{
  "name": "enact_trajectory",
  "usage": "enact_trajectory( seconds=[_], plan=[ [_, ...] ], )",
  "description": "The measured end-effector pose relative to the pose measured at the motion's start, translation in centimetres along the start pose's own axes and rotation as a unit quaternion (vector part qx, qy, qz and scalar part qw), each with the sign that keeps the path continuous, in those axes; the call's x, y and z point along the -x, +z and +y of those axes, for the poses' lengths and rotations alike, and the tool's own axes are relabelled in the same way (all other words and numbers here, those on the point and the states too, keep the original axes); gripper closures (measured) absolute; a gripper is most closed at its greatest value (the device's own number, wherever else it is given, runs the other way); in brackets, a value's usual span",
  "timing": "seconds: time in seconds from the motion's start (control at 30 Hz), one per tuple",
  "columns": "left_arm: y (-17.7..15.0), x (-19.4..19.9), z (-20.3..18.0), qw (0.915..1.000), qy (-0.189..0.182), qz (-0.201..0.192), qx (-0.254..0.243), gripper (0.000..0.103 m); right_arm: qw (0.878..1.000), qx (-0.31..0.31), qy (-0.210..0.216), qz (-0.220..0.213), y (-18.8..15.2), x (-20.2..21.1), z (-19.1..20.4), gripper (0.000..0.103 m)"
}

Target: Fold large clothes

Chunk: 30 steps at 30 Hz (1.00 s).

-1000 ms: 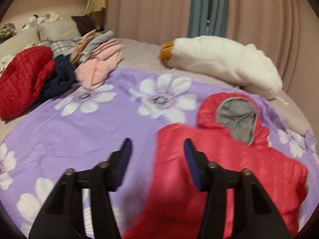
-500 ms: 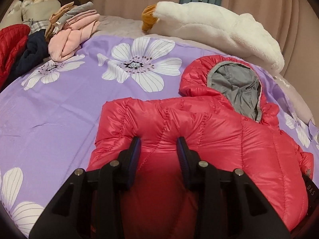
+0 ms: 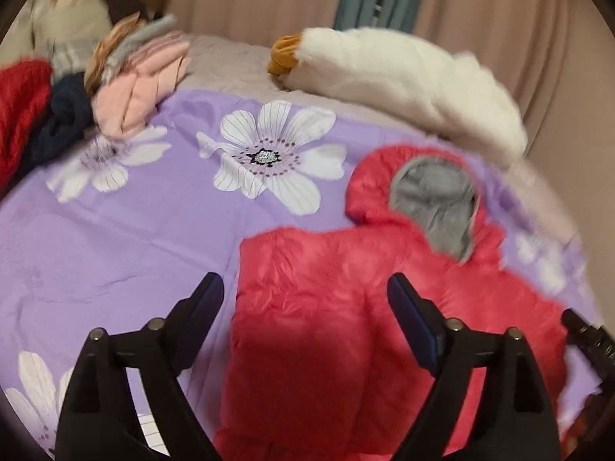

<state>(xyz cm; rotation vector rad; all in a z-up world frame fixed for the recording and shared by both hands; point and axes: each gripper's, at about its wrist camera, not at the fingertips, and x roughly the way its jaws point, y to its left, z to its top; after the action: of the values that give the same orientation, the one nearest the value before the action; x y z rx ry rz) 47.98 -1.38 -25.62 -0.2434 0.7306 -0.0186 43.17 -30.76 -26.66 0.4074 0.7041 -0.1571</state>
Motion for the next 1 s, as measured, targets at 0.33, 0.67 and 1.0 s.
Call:
enact_trajectory(
  seconds=[0.33, 0.67, 1.0],
  plan=[
    [4.2, -0.3, 1.6, 0.9990, -0.005, -0.005, 0.044, 0.015, 0.995, -0.030, 0.066, 0.071, 8.6, -7.3, 2.9, 0.023],
    [2.8, 1.1, 7.0, 0.9935, 0.069, -0.064, 0.063, 0.017, 0.979, -0.145, 0.035, 0.137, 8.2, -20.7, 2.3, 0.023],
    [2.4, 2.8, 9.3, 0.9871, 0.085, -0.085, 0.105, 0.017, 0.992, -0.090, 0.059, 0.062, 8.2, -16.4, 6.4, 0.094]
  ],
)
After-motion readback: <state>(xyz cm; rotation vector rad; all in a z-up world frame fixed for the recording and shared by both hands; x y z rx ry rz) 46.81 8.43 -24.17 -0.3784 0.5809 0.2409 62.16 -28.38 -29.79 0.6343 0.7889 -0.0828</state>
